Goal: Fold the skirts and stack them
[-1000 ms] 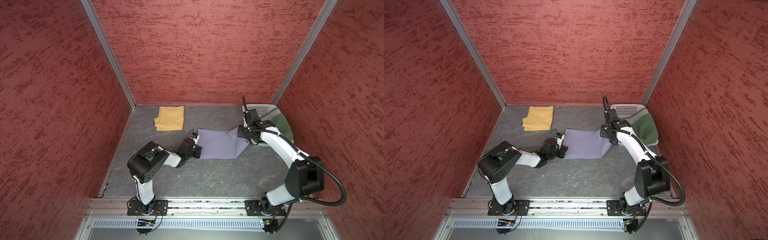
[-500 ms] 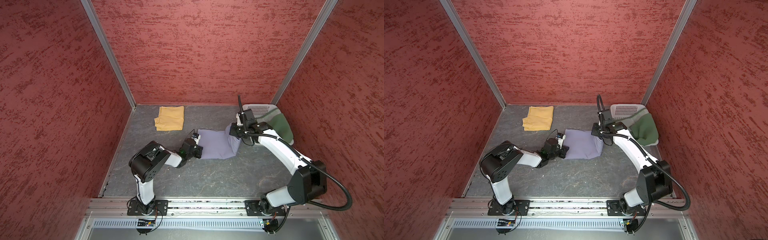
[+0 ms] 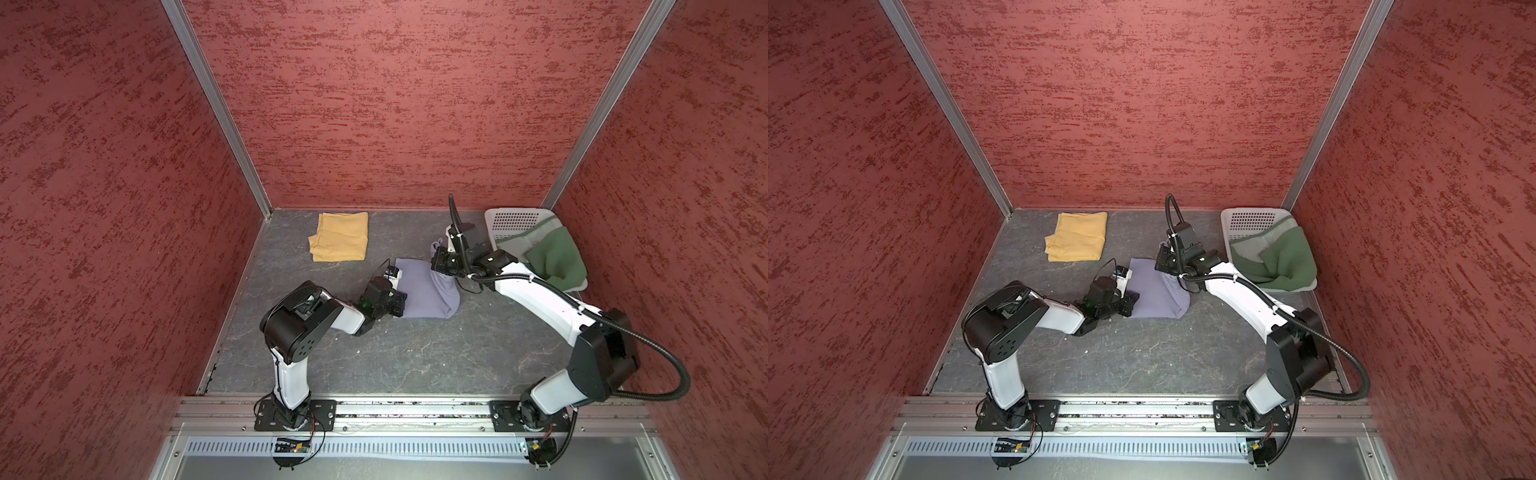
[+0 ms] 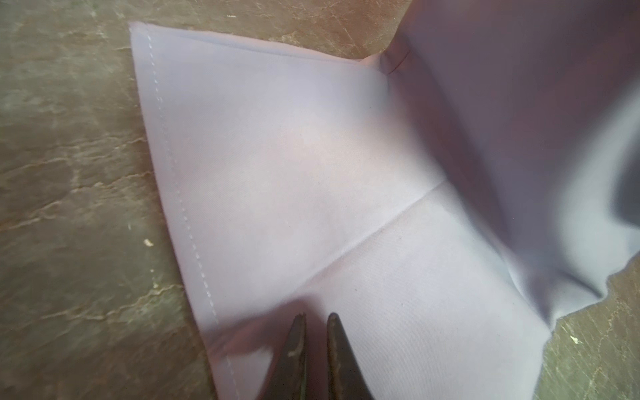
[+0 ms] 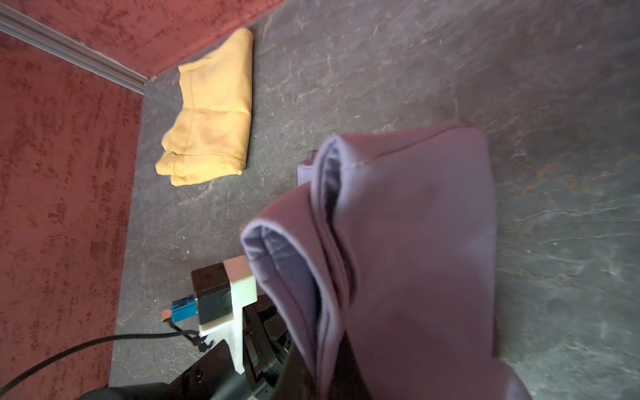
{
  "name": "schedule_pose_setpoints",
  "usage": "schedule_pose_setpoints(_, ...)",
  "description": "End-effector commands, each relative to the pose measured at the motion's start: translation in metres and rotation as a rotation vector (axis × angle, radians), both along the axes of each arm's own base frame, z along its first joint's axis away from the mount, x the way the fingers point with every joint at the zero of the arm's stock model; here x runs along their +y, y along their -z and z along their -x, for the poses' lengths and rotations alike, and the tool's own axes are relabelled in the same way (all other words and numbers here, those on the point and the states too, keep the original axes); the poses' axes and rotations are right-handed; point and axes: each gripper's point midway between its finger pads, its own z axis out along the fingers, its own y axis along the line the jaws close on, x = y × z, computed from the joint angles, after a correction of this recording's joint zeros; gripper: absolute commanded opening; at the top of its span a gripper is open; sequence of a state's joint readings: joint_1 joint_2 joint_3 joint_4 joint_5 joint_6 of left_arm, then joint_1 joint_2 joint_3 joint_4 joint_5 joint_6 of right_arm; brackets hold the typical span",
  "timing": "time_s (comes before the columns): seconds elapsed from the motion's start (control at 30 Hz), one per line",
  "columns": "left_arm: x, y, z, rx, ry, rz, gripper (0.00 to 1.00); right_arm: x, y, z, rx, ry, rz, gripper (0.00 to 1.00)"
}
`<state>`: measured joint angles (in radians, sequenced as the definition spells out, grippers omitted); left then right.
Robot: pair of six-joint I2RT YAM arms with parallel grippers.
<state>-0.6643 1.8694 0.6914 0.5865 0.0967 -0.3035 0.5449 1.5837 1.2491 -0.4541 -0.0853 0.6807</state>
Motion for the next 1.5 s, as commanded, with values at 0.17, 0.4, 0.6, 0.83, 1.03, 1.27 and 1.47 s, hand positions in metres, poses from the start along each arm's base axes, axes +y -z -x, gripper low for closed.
schedule_pose_setpoints(0.17, -0.007, 0.004, 0.002, 0.01, 0.021, 0.009, 0.14, 0.03, 0.023, -0.012, 0.021, -0.014, 0.018, 0.0)
schedule_pose_setpoints(0.4, -0.008, 0.0, 0.002, 0.003, 0.028, 0.016, 0.14, 0.045, 0.051, -0.013, 0.076, -0.041, 0.01, 0.0)
schedule_pose_setpoints(0.6, -0.008, -0.001, 0.002, 0.001, 0.026, 0.016, 0.14, 0.052, 0.065, -0.011, 0.105, -0.062, 0.002, 0.06)
schedule_pose_setpoints(0.83, -0.007, -0.008, 0.002, -0.007, 0.024, 0.028, 0.15, 0.061, 0.071, -0.009, 0.127, -0.099, -0.023, 0.3)
schedule_pose_setpoints(1.03, 0.0, -0.019, 0.003, -0.02, 0.019, 0.029, 0.16, 0.061, 0.061, -0.01, 0.105, -0.121, -0.022, 0.44)
schedule_pose_setpoints(1.27, 0.014, -0.032, 0.0, -0.039, -0.01, 0.023, 0.17, 0.06, 0.04, -0.016, 0.058, -0.149, -0.018, 0.55)
schedule_pose_setpoints(1.47, 0.021, -0.034, -0.01, -0.037, -0.033, 0.008, 0.18, 0.056, 0.022, -0.023, 0.014, -0.15, -0.02, 0.58)
